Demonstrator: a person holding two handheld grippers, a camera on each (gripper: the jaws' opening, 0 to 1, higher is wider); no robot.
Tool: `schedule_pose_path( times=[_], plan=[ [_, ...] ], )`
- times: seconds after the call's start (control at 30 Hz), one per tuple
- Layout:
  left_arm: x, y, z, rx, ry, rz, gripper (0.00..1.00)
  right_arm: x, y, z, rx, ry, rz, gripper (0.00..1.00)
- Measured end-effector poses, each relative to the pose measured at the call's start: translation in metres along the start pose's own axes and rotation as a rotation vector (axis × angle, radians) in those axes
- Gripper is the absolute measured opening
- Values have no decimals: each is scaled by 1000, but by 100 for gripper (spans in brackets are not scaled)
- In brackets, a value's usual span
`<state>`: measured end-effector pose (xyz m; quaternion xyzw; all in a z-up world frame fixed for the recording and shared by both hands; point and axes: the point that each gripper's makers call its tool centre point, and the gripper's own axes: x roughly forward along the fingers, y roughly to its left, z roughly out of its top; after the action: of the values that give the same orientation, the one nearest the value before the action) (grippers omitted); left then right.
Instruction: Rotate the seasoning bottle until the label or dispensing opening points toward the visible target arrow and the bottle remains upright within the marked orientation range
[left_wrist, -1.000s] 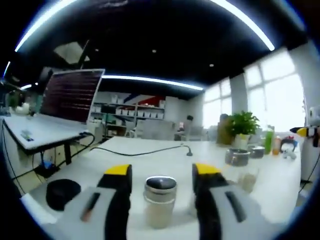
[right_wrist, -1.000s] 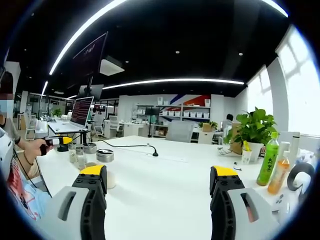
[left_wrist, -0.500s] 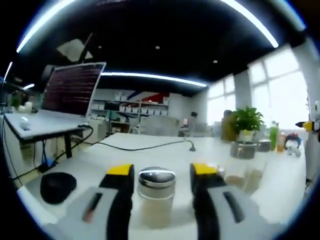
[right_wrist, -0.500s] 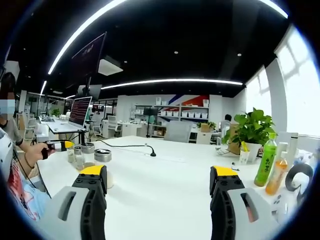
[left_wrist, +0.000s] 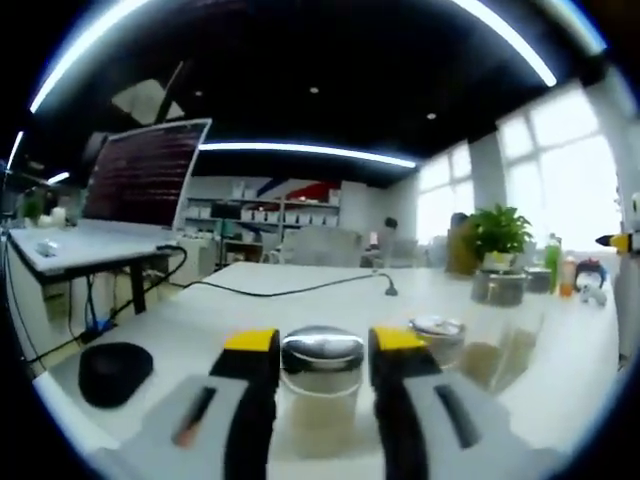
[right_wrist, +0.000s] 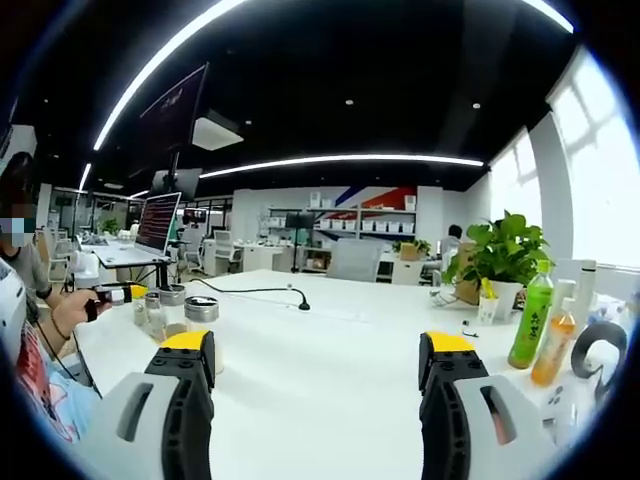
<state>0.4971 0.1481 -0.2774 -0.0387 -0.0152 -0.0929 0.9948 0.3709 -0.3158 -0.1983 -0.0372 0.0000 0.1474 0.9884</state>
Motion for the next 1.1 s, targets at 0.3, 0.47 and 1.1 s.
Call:
schedule_pose_path(
  times=[0.3,0.47,1.1],
  plan=[
    [0,-2,-1,10,2,-32,34,-1,0,2,-10,-6,-3,86],
    [0,-2,-1,5,7,-46,34,0,0,1,-6,-1,0,86],
    [2,-3,-2,14,31,-169,33,-1,1,0,-5,1,-1,86]
  ],
)
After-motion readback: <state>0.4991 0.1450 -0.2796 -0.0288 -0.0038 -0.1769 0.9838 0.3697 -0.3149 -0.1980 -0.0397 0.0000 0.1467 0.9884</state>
